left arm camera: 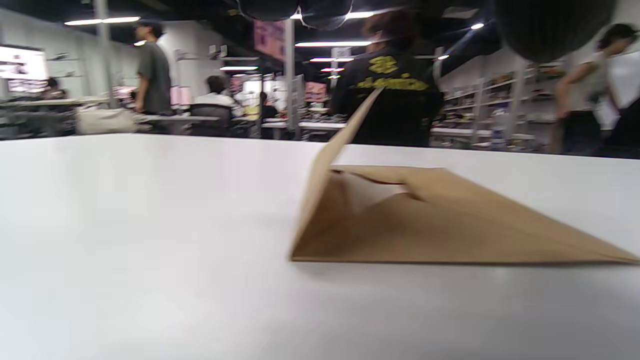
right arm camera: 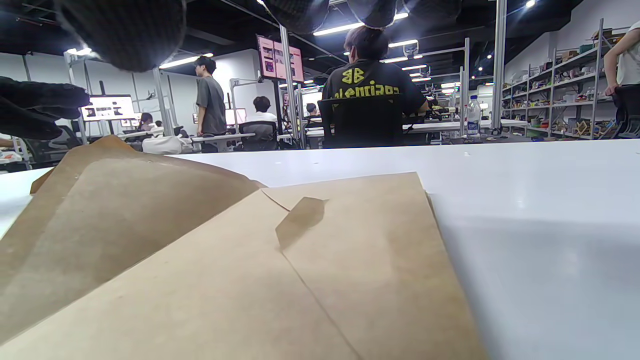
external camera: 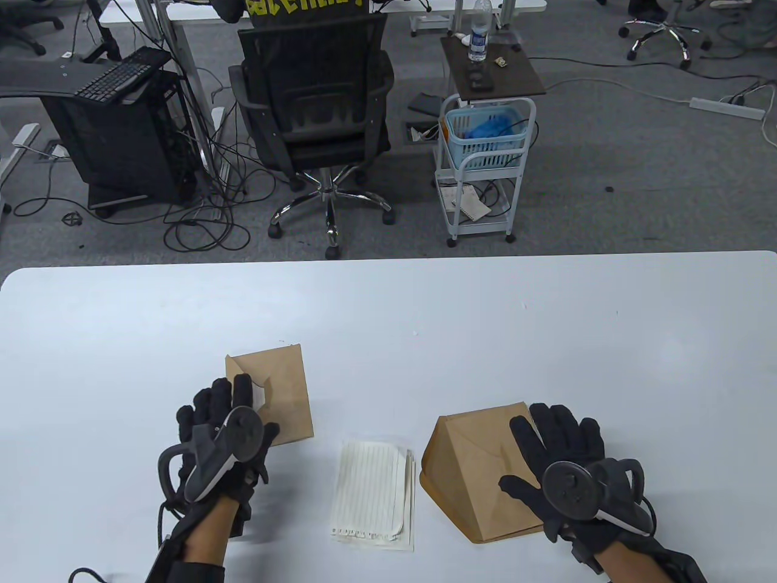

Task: Pull paper from envelopes and stack

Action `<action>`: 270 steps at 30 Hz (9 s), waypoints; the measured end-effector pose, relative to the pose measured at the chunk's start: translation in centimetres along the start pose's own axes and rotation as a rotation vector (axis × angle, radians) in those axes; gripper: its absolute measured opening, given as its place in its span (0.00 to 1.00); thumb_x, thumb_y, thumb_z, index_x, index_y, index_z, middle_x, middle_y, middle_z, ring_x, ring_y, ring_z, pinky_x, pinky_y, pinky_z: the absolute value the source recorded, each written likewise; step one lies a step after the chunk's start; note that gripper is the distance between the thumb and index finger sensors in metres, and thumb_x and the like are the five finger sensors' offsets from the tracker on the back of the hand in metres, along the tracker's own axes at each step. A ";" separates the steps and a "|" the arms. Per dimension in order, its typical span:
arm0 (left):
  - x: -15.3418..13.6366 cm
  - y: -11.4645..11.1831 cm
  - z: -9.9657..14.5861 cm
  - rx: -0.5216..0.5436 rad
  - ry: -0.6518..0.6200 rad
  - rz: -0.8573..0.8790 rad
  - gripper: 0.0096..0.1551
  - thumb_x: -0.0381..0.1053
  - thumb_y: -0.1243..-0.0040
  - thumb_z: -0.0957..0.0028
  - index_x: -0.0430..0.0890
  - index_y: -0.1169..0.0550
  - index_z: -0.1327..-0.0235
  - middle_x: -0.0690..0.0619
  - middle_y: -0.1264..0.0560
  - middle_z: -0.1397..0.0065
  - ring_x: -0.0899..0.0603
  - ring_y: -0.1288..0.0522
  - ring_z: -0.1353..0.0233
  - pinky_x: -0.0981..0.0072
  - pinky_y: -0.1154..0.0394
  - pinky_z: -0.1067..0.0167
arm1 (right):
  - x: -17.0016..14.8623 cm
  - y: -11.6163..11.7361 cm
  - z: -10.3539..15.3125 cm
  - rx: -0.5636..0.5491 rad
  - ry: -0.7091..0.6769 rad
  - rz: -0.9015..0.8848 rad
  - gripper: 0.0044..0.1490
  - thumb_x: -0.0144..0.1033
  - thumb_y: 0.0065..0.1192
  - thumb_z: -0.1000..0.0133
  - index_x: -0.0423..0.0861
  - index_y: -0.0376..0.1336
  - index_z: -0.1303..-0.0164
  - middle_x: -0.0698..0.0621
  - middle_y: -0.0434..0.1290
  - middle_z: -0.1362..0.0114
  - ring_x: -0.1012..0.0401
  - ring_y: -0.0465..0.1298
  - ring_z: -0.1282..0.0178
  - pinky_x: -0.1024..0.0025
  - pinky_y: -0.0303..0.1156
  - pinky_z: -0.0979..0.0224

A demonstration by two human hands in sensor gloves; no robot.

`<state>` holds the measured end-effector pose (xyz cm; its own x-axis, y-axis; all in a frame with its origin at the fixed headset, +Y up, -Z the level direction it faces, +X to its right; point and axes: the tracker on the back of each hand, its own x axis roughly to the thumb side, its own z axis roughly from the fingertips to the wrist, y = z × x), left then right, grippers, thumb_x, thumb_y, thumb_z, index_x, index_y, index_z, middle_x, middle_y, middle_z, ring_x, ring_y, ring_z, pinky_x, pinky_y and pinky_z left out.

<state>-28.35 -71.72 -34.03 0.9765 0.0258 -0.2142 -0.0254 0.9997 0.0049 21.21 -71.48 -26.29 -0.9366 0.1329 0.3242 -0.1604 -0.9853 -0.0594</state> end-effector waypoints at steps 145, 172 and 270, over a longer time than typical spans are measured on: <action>14.9 -1.5 11.6 -0.355 -0.665 0.953 0.33 0.56 0.50 0.43 0.47 0.30 0.24 0.42 0.42 0.17 0.30 0.41 0.19 0.32 0.52 0.25 | 2.7 2.5 -0.7 0.204 -0.147 -1.309 0.29 0.36 0.66 0.45 0.47 0.66 0.32 0.43 0.82 0.43 0.57 0.90 0.58 0.57 0.80 0.44; 12.3 -0.8 10.2 -0.218 -0.523 0.854 0.19 0.54 0.34 0.47 0.52 0.18 0.44 0.48 0.27 0.27 0.36 0.25 0.27 0.34 0.38 0.28 | 2.2 2.2 -0.7 0.155 -0.125 -1.205 0.29 0.36 0.68 0.46 0.44 0.68 0.33 0.43 0.83 0.44 0.56 0.90 0.59 0.56 0.80 0.45; 8.4 -2.2 8.6 0.079 -0.491 -0.059 0.47 0.70 0.48 0.47 0.63 0.52 0.18 0.44 0.61 0.13 0.30 0.60 0.13 0.31 0.65 0.24 | -8.2 1.5 -2.1 0.039 0.298 -1.282 0.38 0.35 0.70 0.47 0.40 0.60 0.26 0.43 0.84 0.49 0.57 0.87 0.66 0.53 0.79 0.45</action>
<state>-18.21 -73.71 -27.46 0.9619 -0.0522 0.2684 0.0304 0.9959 0.0849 27.96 -73.77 -31.04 -0.1608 0.9829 -0.0901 -0.9763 -0.1449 0.1610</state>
